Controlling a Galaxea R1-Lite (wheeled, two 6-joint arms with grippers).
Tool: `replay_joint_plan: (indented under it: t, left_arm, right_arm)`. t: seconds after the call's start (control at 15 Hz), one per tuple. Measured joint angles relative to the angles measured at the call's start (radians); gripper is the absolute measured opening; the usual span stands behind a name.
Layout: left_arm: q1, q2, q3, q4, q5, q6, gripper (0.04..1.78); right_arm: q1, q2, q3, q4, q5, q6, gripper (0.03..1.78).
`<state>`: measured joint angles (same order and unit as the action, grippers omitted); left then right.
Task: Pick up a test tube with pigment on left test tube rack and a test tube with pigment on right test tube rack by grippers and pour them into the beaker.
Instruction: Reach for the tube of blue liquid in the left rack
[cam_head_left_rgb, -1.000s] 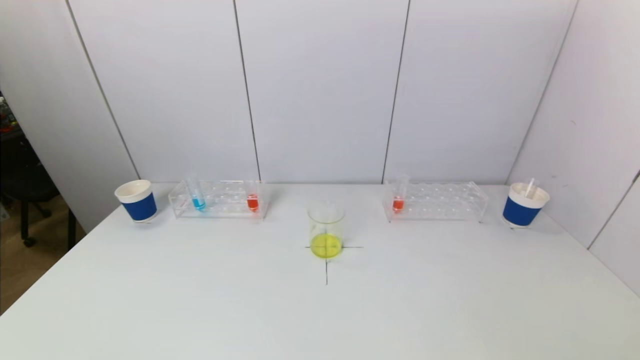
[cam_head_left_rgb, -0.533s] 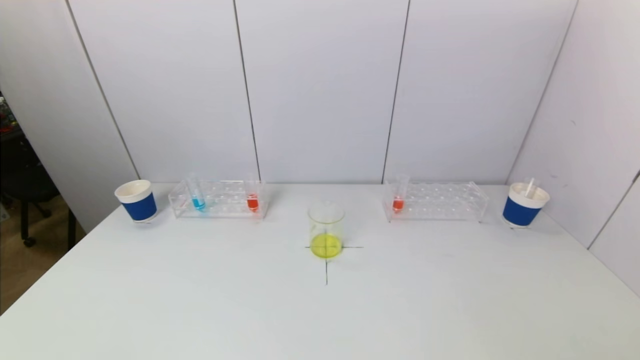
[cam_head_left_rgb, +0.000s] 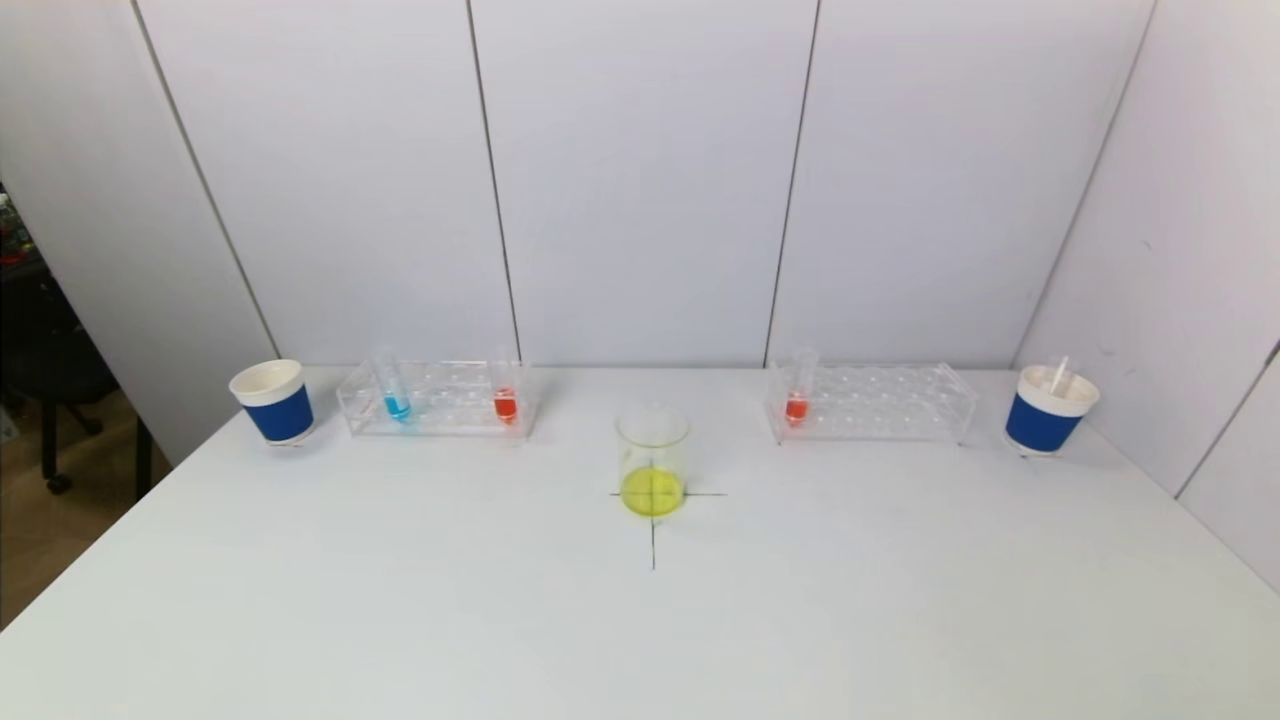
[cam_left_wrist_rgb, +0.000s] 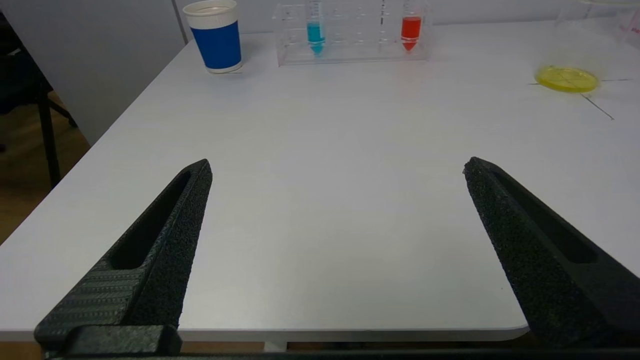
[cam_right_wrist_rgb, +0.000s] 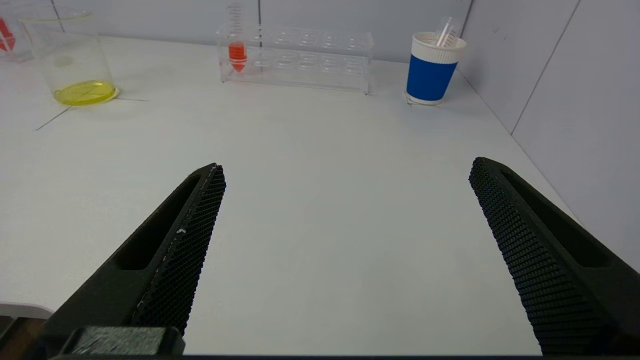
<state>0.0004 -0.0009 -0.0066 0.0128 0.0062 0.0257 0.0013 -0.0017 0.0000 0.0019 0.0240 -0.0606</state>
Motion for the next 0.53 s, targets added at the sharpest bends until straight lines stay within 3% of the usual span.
replay_joint_plan:
  t: [0.27, 0.53]
  left_arm:
    - [-0.002, 0.034, -0.148, 0.085, 0.003, -0.002, 1.76]
    - [-0.009, 0.208, -0.359, 0.116, 0.003, -0.003, 1.76]
  right_arm:
    - [0.0, 0.0, 0.0, 0.0, 0.0, 0.0, 1.77]
    - [0.0, 0.0, 0.0, 0.0, 0.0, 0.0, 1.77]
